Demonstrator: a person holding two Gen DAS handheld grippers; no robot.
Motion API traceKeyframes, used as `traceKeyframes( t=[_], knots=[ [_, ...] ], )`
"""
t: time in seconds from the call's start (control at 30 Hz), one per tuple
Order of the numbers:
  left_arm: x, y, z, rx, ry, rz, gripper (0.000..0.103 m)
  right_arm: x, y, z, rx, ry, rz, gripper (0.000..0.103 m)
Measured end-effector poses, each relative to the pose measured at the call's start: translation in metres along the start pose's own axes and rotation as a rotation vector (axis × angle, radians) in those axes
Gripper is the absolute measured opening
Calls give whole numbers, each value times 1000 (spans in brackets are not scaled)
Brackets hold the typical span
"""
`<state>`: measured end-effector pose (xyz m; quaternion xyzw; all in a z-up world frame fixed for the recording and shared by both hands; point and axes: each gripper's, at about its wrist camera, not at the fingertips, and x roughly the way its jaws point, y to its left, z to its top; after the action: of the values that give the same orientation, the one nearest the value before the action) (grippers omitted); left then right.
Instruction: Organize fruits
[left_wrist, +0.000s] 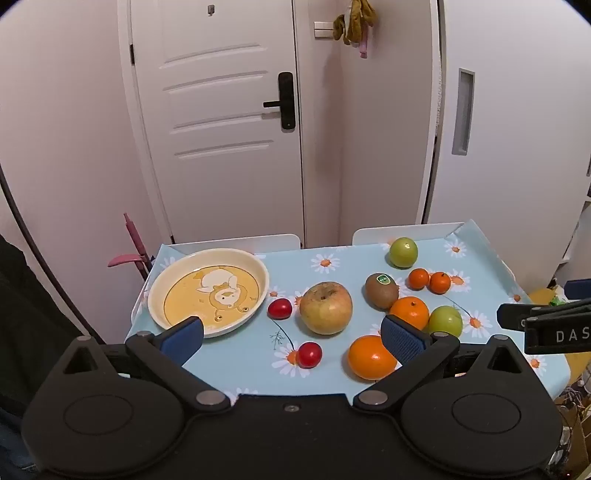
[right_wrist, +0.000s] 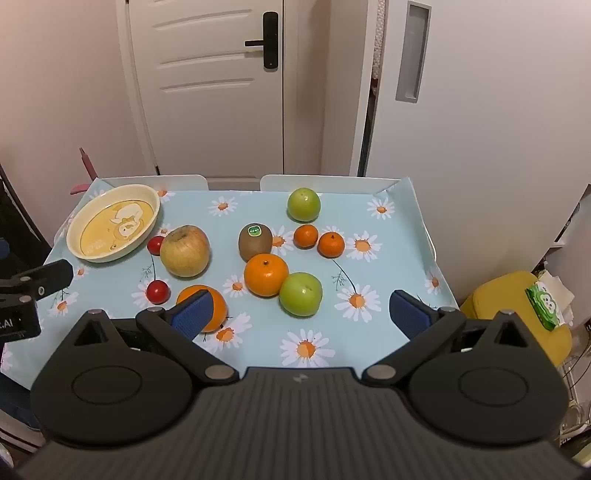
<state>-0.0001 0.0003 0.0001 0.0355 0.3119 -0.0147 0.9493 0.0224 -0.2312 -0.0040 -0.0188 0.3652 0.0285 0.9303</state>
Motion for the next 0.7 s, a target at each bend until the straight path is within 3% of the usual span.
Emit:
traceKeyframes(
  t=[0.7],
  knots=[
    [2, -1, 1, 4, 12, 5, 103, 5, 1, 2, 0, 8, 6, 103]
  ],
)
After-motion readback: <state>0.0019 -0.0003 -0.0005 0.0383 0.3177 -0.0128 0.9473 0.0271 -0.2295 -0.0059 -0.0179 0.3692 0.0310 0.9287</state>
